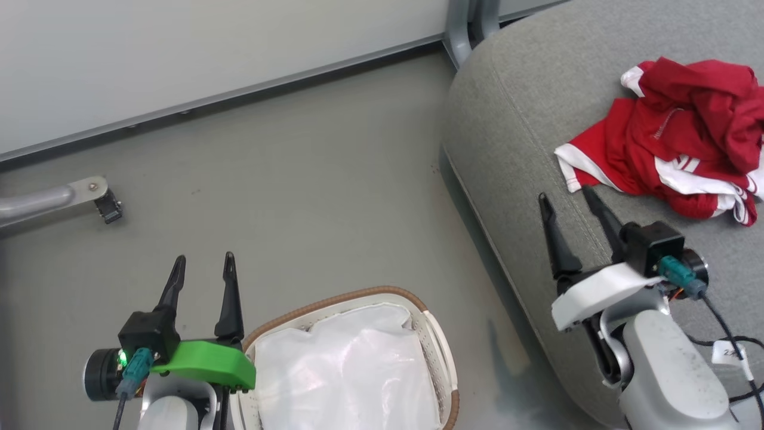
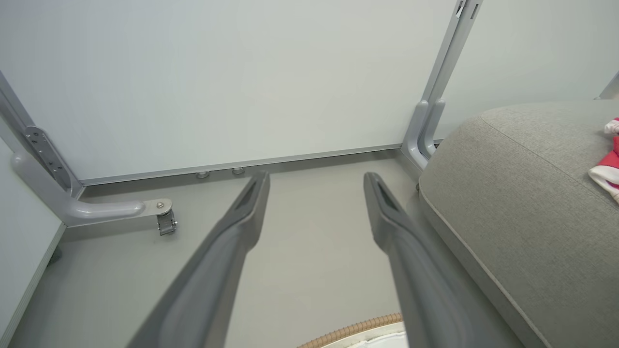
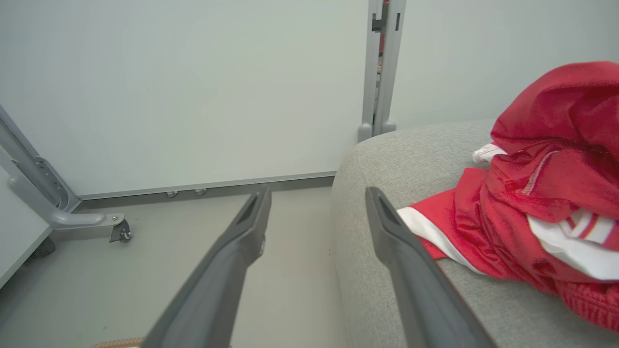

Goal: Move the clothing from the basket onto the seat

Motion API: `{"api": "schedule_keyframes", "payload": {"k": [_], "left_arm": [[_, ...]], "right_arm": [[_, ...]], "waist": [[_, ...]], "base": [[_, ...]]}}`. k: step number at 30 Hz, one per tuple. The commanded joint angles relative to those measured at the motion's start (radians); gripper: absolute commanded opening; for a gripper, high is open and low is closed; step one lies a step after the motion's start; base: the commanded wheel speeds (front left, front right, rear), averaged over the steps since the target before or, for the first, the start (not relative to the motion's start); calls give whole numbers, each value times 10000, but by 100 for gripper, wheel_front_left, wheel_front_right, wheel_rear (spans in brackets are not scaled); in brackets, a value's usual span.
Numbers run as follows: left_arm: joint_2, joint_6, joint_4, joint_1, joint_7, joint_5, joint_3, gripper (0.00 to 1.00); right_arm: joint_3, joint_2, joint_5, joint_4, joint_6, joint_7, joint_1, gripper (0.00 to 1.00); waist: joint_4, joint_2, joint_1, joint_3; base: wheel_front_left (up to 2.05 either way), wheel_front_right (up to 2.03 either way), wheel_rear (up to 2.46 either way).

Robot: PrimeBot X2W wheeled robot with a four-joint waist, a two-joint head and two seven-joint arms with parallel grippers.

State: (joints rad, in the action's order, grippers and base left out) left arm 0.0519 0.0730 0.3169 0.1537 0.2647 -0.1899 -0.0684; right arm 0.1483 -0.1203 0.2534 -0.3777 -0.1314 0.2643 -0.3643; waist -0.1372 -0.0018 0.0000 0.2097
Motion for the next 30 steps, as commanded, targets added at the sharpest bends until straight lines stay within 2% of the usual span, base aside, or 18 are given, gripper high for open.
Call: {"api": "schedule_keyframes", "payload": {"k": [1, 5, 17, 18, 22, 30], "left_arm": [[-6, -78, 7, -286, -8, -52, 125, 100], [-2, -215, -32, -618, -8, -262, 529, 100], [-3, 37, 387, -1506, -7, -936, 910, 100], [-17, 19, 438, -1359, -5, -939, 895, 0], [-57, 21, 768, -1410, -47, -1049, 902, 0], [-51, 84, 651, -1255, -492, -2478, 1043, 0]], "right_arm": [[137, -11, -64, -14, 14, -2, 278, 100], [306, 171, -169, -80, 14, -3, 635, 100], [218, 518, -372, -451, 14, -3, 1535, 100], [238, 526, -338, -447, 0, -1, 1394, 0], [242, 586, -250, -728, 0, -33, 1620, 0], [-85, 596, 1256, -506, 1, -452, 1706, 0]], "waist": [[731, 18, 0, -706], [1016, 18, 0, -990], [1357, 18, 0, -1488], [1291, 0, 0, -1425], [1295, 0, 0, -1433], [1300, 1, 0, -1475]], "base": [[0, 0, 0], [0, 0, 0], [0, 0, 0], [0, 0, 0], [0, 0, 0], [0, 0, 0]]}}
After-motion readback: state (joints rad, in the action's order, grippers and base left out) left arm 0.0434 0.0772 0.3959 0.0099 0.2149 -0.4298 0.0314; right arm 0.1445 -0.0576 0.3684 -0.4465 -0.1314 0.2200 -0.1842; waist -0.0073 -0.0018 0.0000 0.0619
